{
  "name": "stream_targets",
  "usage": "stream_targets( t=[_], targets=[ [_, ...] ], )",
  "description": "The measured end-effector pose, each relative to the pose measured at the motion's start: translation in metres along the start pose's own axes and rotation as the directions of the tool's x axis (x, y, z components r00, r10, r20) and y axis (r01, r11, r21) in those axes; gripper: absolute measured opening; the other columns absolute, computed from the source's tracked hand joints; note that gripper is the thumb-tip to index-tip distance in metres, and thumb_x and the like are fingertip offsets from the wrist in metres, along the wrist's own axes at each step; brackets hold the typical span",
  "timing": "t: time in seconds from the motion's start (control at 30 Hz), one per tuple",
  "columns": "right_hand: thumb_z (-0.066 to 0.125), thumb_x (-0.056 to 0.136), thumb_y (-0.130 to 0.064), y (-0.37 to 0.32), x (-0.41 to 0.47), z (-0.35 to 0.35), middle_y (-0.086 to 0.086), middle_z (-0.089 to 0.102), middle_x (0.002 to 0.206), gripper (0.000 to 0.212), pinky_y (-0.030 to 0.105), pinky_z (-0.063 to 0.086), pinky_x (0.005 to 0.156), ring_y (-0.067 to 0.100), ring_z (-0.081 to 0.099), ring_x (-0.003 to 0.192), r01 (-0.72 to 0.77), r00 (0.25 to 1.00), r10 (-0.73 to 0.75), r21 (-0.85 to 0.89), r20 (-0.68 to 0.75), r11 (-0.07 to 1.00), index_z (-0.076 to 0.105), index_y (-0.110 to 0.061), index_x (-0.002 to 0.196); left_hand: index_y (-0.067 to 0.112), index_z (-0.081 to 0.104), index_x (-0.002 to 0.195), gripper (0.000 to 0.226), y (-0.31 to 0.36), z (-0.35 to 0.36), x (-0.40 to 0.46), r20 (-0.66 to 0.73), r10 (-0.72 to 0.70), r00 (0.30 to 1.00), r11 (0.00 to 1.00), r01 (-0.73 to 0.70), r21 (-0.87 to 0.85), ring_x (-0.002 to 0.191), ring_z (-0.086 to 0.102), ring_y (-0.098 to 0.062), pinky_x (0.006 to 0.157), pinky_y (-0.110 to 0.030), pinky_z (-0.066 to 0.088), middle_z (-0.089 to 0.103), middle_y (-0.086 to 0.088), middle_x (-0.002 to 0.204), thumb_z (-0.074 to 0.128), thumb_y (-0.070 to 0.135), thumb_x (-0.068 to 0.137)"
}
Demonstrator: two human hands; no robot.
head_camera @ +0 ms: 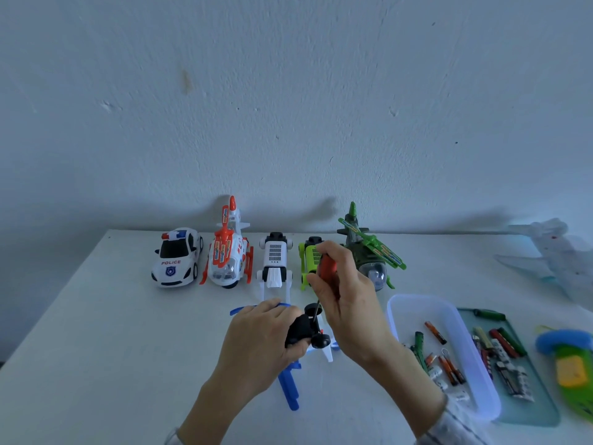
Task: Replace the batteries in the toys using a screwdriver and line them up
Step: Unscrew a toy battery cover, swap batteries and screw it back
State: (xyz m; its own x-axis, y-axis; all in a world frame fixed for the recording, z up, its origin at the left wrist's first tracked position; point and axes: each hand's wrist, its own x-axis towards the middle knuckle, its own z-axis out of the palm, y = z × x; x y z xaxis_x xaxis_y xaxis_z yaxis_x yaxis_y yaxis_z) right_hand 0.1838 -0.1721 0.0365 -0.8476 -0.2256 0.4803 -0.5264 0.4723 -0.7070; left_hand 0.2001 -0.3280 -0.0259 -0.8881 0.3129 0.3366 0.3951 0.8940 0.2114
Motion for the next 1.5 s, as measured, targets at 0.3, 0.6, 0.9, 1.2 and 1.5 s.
stream_targets(
  t=[0.3,0.6,0.9,1.2,1.5],
  targets=[
    [0.060,0.092,-0.012,0.025,0.004,-0.001,0.008,0.049,0.071,0.031,0.035,0.040,0.047,0.014,0.043,0.052,-0.298,0.905,0.352,0.235,-0.239,0.925,0.041,-0.031,0.106,0.034,0.066,0.086,0.034,0.001,-0.003,-0.001,0.016,0.015,1.000,1.000,-0.016,0.006,0.085,0.068,-0.006,0.062,-0.024,0.052,0.066,0.020,0.076,0.046,0.058,0.073],
    [0.056,0.092,-0.001,0.044,-0.011,-0.007,0.013,0.052,0.071,0.029,0.024,0.036,0.039,0.015,0.042,0.043,-0.388,0.755,0.622,0.624,-0.207,0.678,0.042,-0.025,0.100,0.029,0.066,0.087,0.034,0.001,-0.004,0.001,-0.007,0.025,1.000,0.999,-0.025,-0.024,0.080,0.067,-0.010,0.058,-0.027,0.050,0.066,0.017,0.074,0.045,0.053,0.074],
    [0.060,0.091,-0.008,0.014,-0.011,-0.009,0.015,0.051,0.077,0.050,0.041,0.047,0.055,0.032,0.052,0.062,-0.136,0.942,0.204,0.254,-0.266,0.957,0.032,-0.046,0.106,0.035,0.069,0.085,0.037,0.001,-0.003,0.000,-0.027,0.045,0.999,0.999,-0.044,0.031,0.081,0.069,-0.006,0.057,-0.024,0.052,0.066,0.021,0.070,0.042,0.059,0.075],
    [0.058,0.091,-0.009,0.006,-0.010,-0.006,0.009,0.048,0.071,0.047,0.042,0.041,0.048,0.026,0.044,0.054,-0.032,0.979,0.062,0.155,-0.194,0.987,0.030,-0.041,0.109,0.036,0.069,0.083,0.036,0.001,-0.002,0.000,-0.052,0.048,0.997,0.998,-0.046,0.041,0.080,0.067,-0.005,0.053,-0.024,0.050,0.065,0.021,0.068,0.045,0.060,0.073],
    [0.062,0.090,-0.013,0.003,-0.008,-0.007,-0.001,0.048,0.069,0.045,0.026,0.042,0.047,0.016,0.045,0.055,-0.026,0.995,0.034,0.092,-0.095,0.995,0.032,-0.041,0.109,0.036,0.071,0.084,0.033,0.001,-0.002,0.000,-0.046,0.046,0.998,0.998,-0.044,0.044,0.080,0.069,-0.005,0.053,-0.023,0.051,0.066,0.021,0.068,0.056,0.062,0.070]
  ],
)
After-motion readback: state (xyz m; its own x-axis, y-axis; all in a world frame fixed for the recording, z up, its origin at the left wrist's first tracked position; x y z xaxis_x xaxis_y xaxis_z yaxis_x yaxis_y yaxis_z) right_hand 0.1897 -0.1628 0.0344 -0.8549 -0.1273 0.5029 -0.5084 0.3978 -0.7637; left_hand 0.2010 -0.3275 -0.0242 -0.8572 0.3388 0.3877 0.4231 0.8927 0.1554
